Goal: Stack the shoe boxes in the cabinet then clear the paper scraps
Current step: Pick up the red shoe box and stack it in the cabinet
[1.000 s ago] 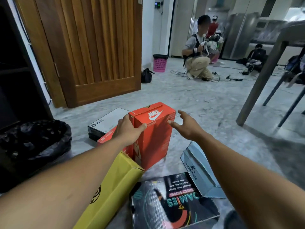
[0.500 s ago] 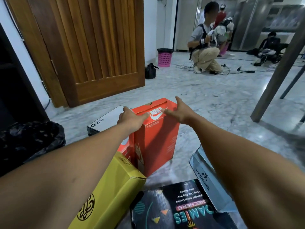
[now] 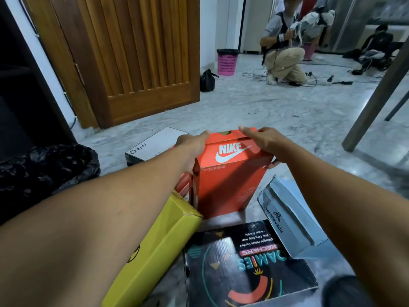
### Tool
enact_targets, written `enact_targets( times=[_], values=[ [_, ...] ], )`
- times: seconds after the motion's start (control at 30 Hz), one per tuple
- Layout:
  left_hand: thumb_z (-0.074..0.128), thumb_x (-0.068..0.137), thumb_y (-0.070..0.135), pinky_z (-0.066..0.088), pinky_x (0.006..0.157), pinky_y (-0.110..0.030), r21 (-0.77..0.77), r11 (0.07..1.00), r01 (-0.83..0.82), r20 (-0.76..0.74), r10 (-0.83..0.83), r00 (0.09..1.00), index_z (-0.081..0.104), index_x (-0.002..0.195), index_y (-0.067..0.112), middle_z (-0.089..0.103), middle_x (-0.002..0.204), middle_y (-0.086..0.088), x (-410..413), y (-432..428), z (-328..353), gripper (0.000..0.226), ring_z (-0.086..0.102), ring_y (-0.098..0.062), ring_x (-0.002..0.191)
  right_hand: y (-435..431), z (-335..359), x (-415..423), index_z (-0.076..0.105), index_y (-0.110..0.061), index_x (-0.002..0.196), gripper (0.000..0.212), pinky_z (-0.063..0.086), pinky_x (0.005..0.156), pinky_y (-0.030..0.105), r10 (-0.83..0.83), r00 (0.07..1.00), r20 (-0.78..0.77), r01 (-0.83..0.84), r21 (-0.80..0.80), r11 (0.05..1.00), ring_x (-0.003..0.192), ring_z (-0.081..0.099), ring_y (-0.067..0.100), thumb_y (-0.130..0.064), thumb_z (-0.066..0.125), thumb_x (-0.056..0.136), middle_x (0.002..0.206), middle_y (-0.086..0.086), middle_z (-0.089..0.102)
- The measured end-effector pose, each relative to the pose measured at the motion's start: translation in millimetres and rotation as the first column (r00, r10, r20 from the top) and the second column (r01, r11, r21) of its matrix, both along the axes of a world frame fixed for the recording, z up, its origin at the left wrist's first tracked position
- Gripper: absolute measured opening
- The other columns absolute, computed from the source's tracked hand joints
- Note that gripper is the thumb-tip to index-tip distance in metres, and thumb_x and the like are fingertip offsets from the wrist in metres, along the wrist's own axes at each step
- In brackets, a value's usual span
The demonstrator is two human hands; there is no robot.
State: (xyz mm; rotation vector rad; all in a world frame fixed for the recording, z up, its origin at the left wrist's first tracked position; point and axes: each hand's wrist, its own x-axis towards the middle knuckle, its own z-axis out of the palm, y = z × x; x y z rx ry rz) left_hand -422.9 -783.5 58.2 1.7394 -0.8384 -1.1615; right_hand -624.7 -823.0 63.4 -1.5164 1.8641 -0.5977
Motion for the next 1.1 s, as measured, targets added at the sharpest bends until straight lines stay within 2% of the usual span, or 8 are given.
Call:
enact_targets(
  times=[0.1, 0.23, 0.43, 0.5, 0.6, 0.83, 0.93, 1.1],
  values=[
    [0.074, 0.080, 0.056, 0.056, 0.087, -0.052, -0.057, 0.998, -0.025, -0.006, 0.025, 1.000, 0.055, 0.115, 0.010, 0.069, 0.107, -0.011, -4, 5, -5, 0.061, 0.069, -0.033, 0.093, 18, 2, -8, 0.059, -0.013, 0.113, 0.079, 0.056, 0.059, 0.064, -0.013, 0.999, 0.036, 0.014, -0.012, 1.000, 0.076, 0.070, 0.037, -0.079, 0.062, 0.071, 0.102, 0.013, 0.064],
    [0.080, 0.074, 0.054, 0.057, 0.082, -0.034, -0.186, 0.981, -0.051, 0.015, 0.055, 0.998, 0.056, 0.104, 0.013, 0.068, 0.112, -0.005, -16, 32, -6, 0.057, 0.069, -0.027, 0.094, 57, 8, -21, 0.047, -0.013, 0.124, 0.087, 0.054, 0.047, 0.041, -0.048, 0.992, 0.113, 0.065, -0.153, 0.986, 0.077, 0.068, 0.029, -0.078, 0.066, 0.069, 0.106, 0.009, 0.063],
    [0.088, 0.060, 0.052, 0.053, 0.080, -0.028, -0.405, 0.914, 0.007, 0.175, 0.070, 0.982, 0.064, 0.109, 0.014, 0.067, 0.108, 0.001, -23, 116, 22, 0.067, 0.064, -0.016, 0.096, 153, 32, -37, 0.035, -0.018, 0.119, 0.080, 0.053, 0.053, 0.038, -0.091, 0.960, 0.264, 0.167, -0.283, 0.945, 0.081, 0.068, 0.024, -0.075, 0.067, 0.072, 0.112, 0.007, 0.058],
    [0.091, 0.064, 0.043, 0.048, 0.076, -0.024, -0.438, 0.899, 0.032, 0.200, 0.063, 0.978, 0.062, 0.109, 0.014, 0.066, 0.107, 0.002, -23, 156, 23, 0.061, 0.062, -0.012, 0.093, 189, 34, -41, 0.040, -0.017, 0.115, 0.088, 0.058, 0.066, 0.041, -0.121, 0.927, 0.355, 0.232, -0.288, 0.929, 0.090, 0.069, 0.024, -0.083, 0.065, 0.062, 0.113, 0.009, 0.062],
    [0.091, 0.066, 0.035, 0.044, 0.074, -0.016, -0.494, 0.865, 0.082, 0.227, 0.037, 0.973, 0.063, 0.108, 0.012, 0.063, 0.103, 0.007, -20, 220, 10, 0.055, 0.057, -0.004, 0.086, 242, 16, -49, 0.047, -0.018, 0.102, 0.087, 0.057, 0.078, 0.049, -0.142, 0.916, 0.375, 0.266, -0.303, 0.915, 0.083, 0.065, 0.021, -0.089, 0.065, 0.055, 0.094, 0.005, 0.062],
    [0.096, 0.056, 0.028, 0.050, 0.093, -0.032, -0.522, 0.842, 0.137, 0.311, 0.038, 0.950, 0.060, 0.088, 0.023, 0.067, 0.108, 0.001, -22, 331, -57, 0.049, 0.063, -0.015, 0.103, 362, -57, -54, 0.038, -0.028, 0.089, 0.045, 0.052, 0.075, 0.039, -0.127, 0.887, 0.444, 0.273, -0.283, 0.920, 0.080, 0.058, 0.009, -0.052, 0.075, 0.081, 0.090, -0.006, 0.054],
    [0.096, 0.057, 0.027, 0.045, 0.090, -0.025, -0.521, 0.832, 0.192, 0.352, 0.004, 0.936, 0.058, 0.089, 0.022, 0.061, 0.114, 0.003, -34, 364, -78, 0.050, 0.058, -0.012, 0.105, 397, -89, -67, 0.039, -0.026, 0.093, 0.052, 0.053, 0.069, 0.042, -0.130, 0.829, 0.545, 0.296, -0.229, 0.927, 0.080, 0.060, 0.013, -0.059, 0.075, 0.077, 0.096, 0.003, 0.057],
    [0.097, 0.055, 0.026, 0.040, 0.090, -0.014, -0.491, 0.829, 0.269, 0.410, -0.053, 0.911, 0.059, 0.088, 0.018, 0.057, 0.115, 0.002, -50, 389, -120, 0.051, 0.053, -0.007, 0.107, 430, -144, -81, 0.038, -0.024, 0.104, 0.048, 0.048, 0.069, 0.028, -0.174, 0.838, 0.517, 0.308, -0.184, 0.933, 0.082, 0.061, 0.009, -0.055, 0.070, 0.084, 0.109, 0.010, 0.064]
  ],
)
